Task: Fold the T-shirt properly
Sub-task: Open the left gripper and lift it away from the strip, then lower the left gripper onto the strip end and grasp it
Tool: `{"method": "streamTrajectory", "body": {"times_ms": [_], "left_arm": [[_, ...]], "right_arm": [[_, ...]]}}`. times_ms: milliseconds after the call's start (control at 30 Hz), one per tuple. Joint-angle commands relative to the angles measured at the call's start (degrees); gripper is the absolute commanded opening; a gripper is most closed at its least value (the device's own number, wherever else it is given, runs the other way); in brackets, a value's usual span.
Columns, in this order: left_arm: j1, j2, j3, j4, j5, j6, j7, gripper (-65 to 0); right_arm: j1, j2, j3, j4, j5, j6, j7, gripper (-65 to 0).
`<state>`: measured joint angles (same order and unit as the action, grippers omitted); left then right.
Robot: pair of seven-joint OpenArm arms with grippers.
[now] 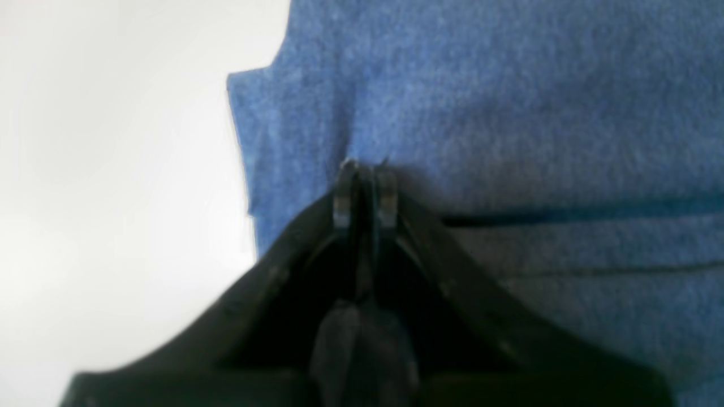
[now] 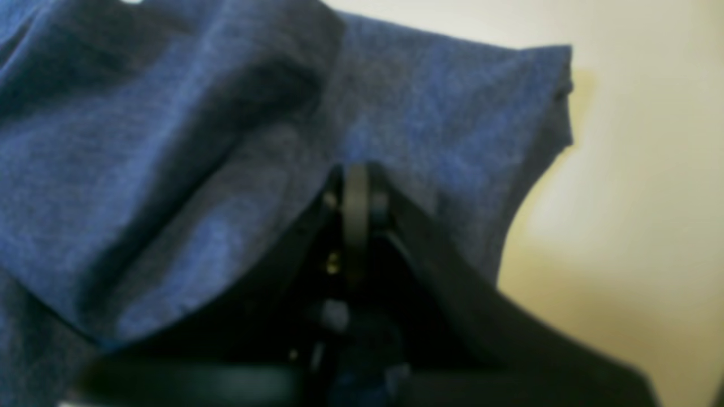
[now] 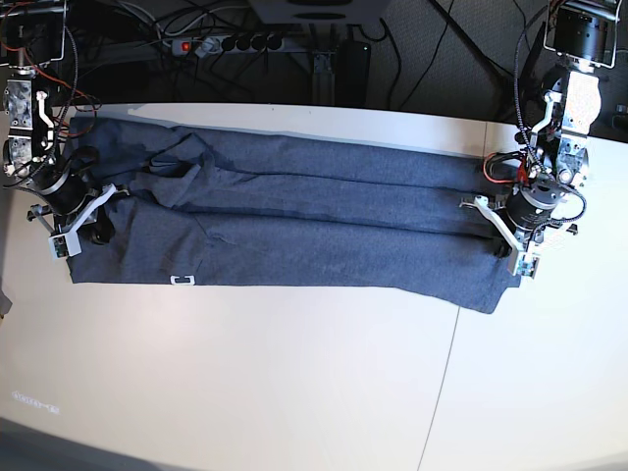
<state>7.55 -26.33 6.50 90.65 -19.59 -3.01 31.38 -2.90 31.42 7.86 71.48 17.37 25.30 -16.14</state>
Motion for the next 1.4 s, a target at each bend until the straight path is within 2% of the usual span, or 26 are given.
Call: {"method": "streamTrajectory", "body": {"times_ms": [0, 100, 267, 400, 500, 600, 700, 867, 900, 967, 1000, 1200, 1233, 1300, 1367], "left_arm": [[-1.05, -0.83, -1.95, 2.54, 0.13, 1.07, -1.57, -60.4], [-1.03, -0.85, -7.39, 5.20, -0.35, 1.07, -1.42, -60.2], [-0.85, -1.46, -17.29, 5.35, -7.50, 1.03, 0.57, -59.9], [-0.83, -2.60, -24.17, 5.22, -12.22, 0.85, 1.51, -57.7], [-0.66, -3.87, -27.41, 4.59, -12.81, 0.85, 1.90, -54.0], [-0.72, -5.16, -27.74, 2.19, -8.90, 0.87, 1.79, -52.8], [-0.70, -5.09, -27.74, 0.79, -2.21, 0.90, 1.40, -52.8], [-0.70, -4.96, -27.74, 0.74, 5.44, 0.96, 1.42, -52.8], [-0.70, -4.92, -27.74, 0.74, 6.99, 2.10, 1.42, -52.8], [-0.70, -4.74, -27.74, 0.76, 9.01, 6.73, 2.05, -52.8], [-0.70, -4.79, -27.74, 0.74, 9.46, 7.04, 2.38, -52.8], [-0.55, -3.37, -27.74, 0.35, 9.22, -1.60, 3.39, -52.4], [-0.55, -3.06, -27.74, -0.20, 7.80, -3.52, 3.67, -50.1], [-0.59, -3.04, -27.74, -2.51, 3.28, -7.89, 4.00, -36.2], [-0.57, -3.04, -27.74, -5.49, -0.42, -9.94, 2.51, -23.6]], "right_arm": [[0.50, 1.11, 0.50, 0.35, 0.04, 3.45, -0.17, -65.0], [0.50, 1.11, 0.50, 0.35, 0.02, 3.45, -0.17, -65.0], [0.52, 1.11, 0.50, 0.35, 0.02, 3.45, -0.17, -65.0], [0.50, 1.11, 0.50, 0.35, 0.02, 3.45, -0.15, -65.0], [0.50, 1.11, 0.50, 0.35, 0.04, 3.43, -0.15, -65.0], [0.50, 1.11, 0.50, 0.35, 0.04, 3.43, -0.15, -65.0], [0.52, 1.11, 0.50, 0.35, 0.07, 3.43, -0.15, -65.0], [0.50, 1.11, 0.50, 0.35, 0.11, 3.43, -0.15, -65.0], [0.50, 1.09, 0.50, 0.35, 0.11, 3.43, -0.15, -65.0], [0.52, 1.09, 0.50, 0.35, 0.26, 3.43, -0.15, -65.0], [0.52, 1.09, 0.50, 0.35, 0.37, 3.43, -0.13, -65.0], [0.50, 1.09, 0.50, 0.35, 0.68, 3.45, -0.15, -65.0], [0.50, 1.09, 0.50, 0.35, 0.68, 3.45, -0.15, -65.0], [0.50, 1.09, 0.50, 0.35, 0.68, 3.45, -0.15, -65.0], [0.50, 1.11, 0.50, 0.35, 0.66, 3.45, -0.17, -65.0]]}}
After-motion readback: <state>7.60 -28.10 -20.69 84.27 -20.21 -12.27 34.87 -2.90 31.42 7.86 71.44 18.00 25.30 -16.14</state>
